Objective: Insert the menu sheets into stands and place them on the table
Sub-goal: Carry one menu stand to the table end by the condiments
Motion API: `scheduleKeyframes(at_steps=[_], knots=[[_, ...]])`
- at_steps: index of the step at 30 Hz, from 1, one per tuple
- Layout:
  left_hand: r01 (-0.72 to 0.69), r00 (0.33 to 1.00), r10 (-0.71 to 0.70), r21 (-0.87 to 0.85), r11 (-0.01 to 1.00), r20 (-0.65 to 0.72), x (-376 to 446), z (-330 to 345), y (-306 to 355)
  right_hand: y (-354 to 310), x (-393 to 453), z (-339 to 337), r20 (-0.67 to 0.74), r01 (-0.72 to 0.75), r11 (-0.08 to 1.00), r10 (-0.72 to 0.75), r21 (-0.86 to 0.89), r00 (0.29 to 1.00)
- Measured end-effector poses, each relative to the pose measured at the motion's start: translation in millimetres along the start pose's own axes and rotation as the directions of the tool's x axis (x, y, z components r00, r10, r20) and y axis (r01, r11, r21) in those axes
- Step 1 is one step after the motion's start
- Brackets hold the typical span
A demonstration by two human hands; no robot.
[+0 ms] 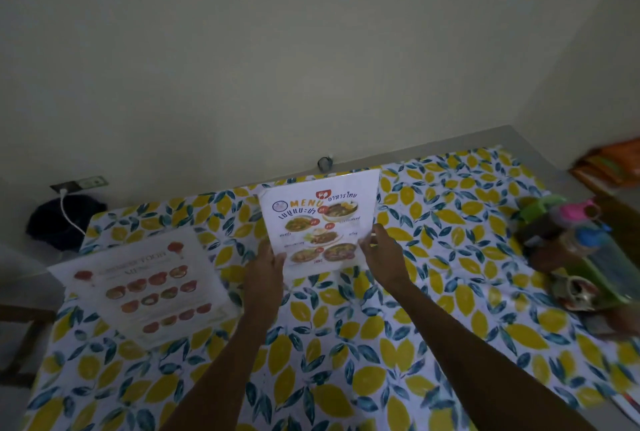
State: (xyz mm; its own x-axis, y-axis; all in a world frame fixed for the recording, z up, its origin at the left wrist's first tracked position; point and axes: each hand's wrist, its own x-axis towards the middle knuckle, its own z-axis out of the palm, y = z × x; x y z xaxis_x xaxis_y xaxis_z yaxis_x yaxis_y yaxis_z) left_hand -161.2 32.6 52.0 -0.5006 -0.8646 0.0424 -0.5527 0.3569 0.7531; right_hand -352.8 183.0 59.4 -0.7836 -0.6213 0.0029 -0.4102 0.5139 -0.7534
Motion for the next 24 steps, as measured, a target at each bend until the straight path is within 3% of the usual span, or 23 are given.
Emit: scheduleKeyframes(at_steps=[8,12,17,24], knots=[[-0.135,0.987,0.137,-0.03,0.99,0.081,37.8,106.7,116.1,73.4,89.8,-138.0,-0.008,0.031,0.994,-0.032,-0.108,0.999],[-0.162,0.983,0.163,-0.012,0.987,0.081,62.4,184.5,187.3,125.3,152.3,-206.6,-0.028,-0.028,0.992,0.024,-0.125,0.999],[-0.106,0.989,0.108,-0.027,0.994,0.097,89.1,278.8,268.8,186.0,233.1,-281.9,0.039,-0.1,0.958,0.114,-0.267,0.993],[-0.083,0.989,0.082,0.006,0.997,0.123,121.2,365.3,332.8,253.8,306.1,-345.8,0.077,-0.144,0.954,0.17,-0.264,0.983]])
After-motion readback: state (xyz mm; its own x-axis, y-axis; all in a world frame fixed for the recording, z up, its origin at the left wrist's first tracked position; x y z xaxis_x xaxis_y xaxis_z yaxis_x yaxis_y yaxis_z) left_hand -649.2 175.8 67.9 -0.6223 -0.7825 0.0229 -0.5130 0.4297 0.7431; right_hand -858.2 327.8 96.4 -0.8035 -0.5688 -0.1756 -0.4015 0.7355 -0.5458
